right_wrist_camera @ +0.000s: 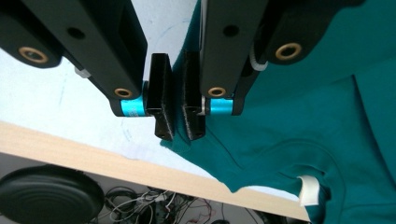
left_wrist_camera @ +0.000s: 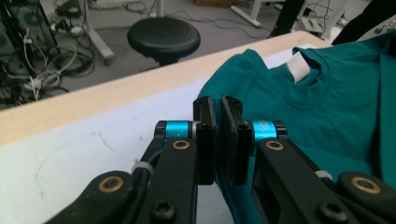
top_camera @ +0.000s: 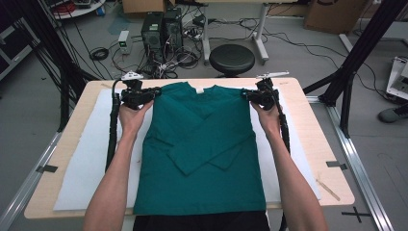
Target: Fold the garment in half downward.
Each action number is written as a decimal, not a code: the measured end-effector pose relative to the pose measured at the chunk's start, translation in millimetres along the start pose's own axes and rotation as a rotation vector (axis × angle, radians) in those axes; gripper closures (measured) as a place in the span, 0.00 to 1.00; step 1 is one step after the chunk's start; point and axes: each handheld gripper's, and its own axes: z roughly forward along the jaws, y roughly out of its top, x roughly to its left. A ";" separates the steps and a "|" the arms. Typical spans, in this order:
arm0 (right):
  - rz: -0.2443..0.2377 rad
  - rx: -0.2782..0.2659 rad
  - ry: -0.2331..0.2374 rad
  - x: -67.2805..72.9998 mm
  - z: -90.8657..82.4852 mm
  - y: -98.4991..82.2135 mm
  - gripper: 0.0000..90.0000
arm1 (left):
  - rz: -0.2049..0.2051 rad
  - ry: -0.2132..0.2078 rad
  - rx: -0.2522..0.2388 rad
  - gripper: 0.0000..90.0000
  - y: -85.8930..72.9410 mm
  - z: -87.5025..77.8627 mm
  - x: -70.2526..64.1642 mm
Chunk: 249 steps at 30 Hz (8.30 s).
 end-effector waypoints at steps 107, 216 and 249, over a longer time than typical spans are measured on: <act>0.020 0.108 0.183 53.0 -72.8 -176.0 0.94 | -0.002 -0.182 0.168 0.93 -160.8 -87.6 -65.2; -0.120 0.164 0.275 121.3 -85.7 -198.3 0.52 | 0.186 -0.296 0.240 0.52 -177.5 -108.2 -137.3; 0.106 0.115 -0.026 27.2 -50.5 -133.9 0.37 | -0.062 0.040 0.214 0.38 -117.9 -65.3 -26.2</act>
